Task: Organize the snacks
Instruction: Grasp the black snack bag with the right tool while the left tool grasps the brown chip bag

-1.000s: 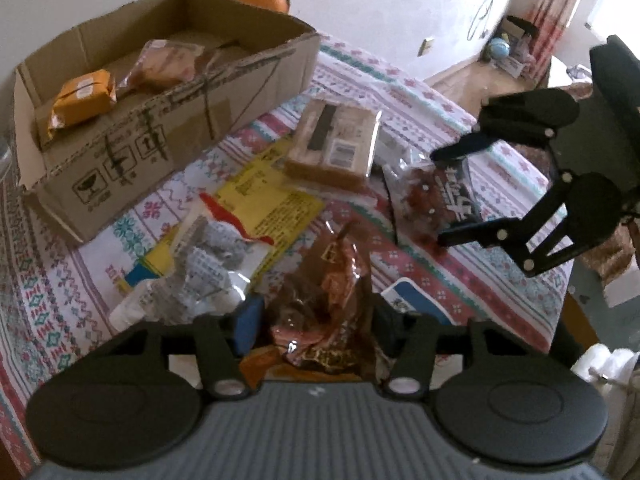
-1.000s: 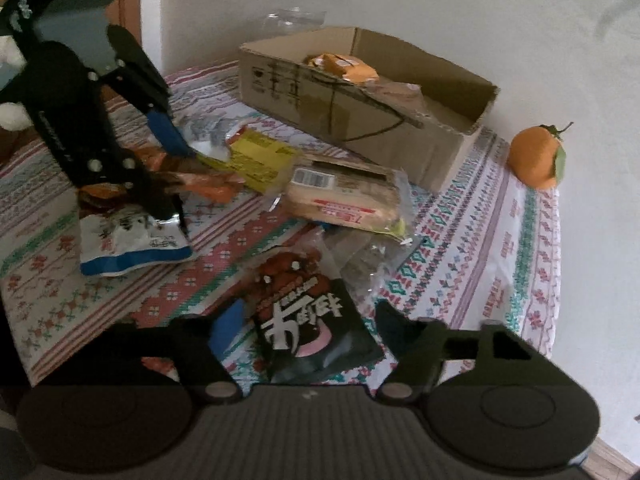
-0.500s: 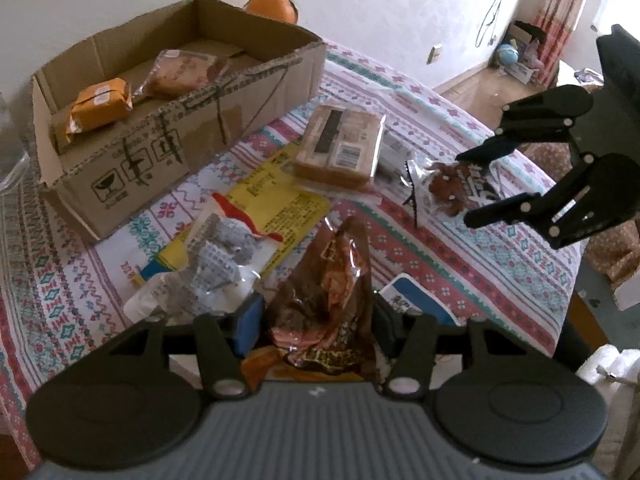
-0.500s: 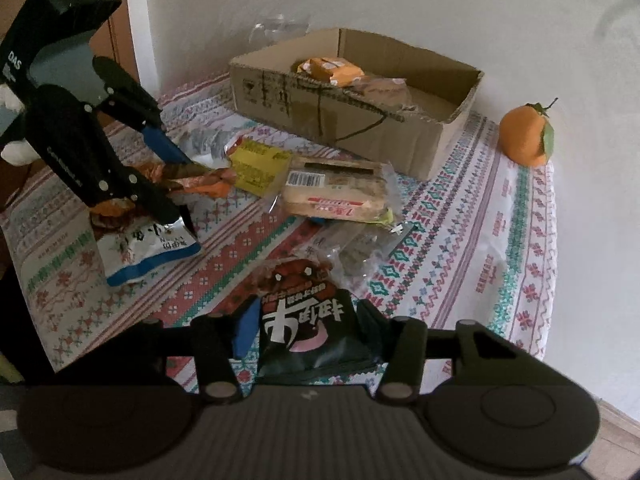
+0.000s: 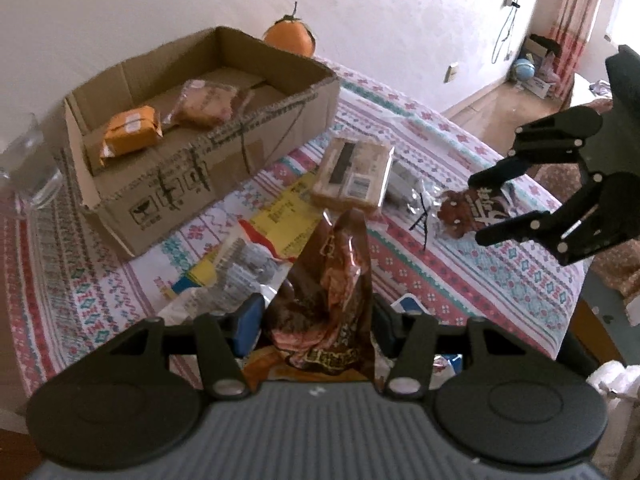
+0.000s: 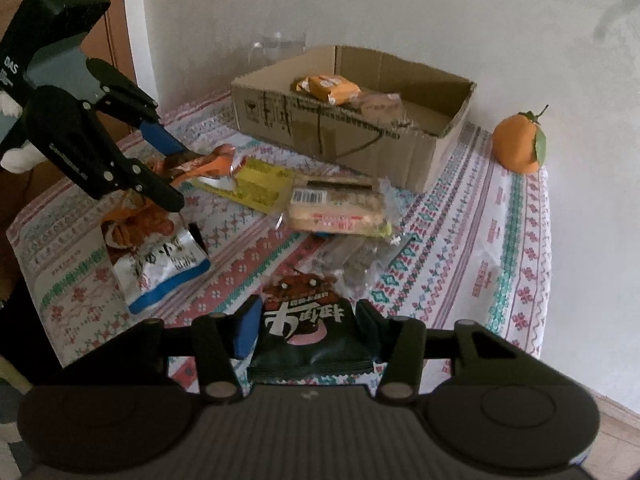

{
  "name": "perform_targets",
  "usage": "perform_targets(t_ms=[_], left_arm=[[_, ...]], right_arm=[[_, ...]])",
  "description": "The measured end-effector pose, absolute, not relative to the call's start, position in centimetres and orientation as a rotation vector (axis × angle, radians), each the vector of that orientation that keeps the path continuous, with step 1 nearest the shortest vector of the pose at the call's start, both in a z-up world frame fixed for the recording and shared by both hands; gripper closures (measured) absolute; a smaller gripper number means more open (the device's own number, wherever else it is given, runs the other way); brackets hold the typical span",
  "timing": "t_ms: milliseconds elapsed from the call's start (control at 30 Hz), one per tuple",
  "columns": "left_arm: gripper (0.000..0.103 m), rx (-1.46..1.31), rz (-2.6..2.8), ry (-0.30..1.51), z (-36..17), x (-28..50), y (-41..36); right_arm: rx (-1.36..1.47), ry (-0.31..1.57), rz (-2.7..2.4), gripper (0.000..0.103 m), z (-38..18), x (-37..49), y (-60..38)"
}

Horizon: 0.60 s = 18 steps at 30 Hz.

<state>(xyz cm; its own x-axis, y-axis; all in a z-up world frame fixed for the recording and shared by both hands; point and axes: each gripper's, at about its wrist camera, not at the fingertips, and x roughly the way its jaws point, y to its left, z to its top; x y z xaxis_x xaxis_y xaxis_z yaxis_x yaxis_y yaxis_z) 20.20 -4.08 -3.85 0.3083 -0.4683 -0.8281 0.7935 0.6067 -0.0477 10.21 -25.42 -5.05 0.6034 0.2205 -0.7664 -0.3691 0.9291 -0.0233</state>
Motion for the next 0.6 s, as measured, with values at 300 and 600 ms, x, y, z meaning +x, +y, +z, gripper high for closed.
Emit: perform_targets(t_ms=[300, 600], left_arm=[[0.047, 0.402, -0.840, 0.920, -3.0, 19.6, -3.6], [0.047, 0.410, -0.858, 0.947, -3.9, 19.4, -3.9]], right_arm=[[-0.207, 0.818, 0.368, 0.044, -2.8, 10.8, -25.0], [-0.229, 0.934, 0.376, 0.036, -7.1, 10.8, -24.8]])
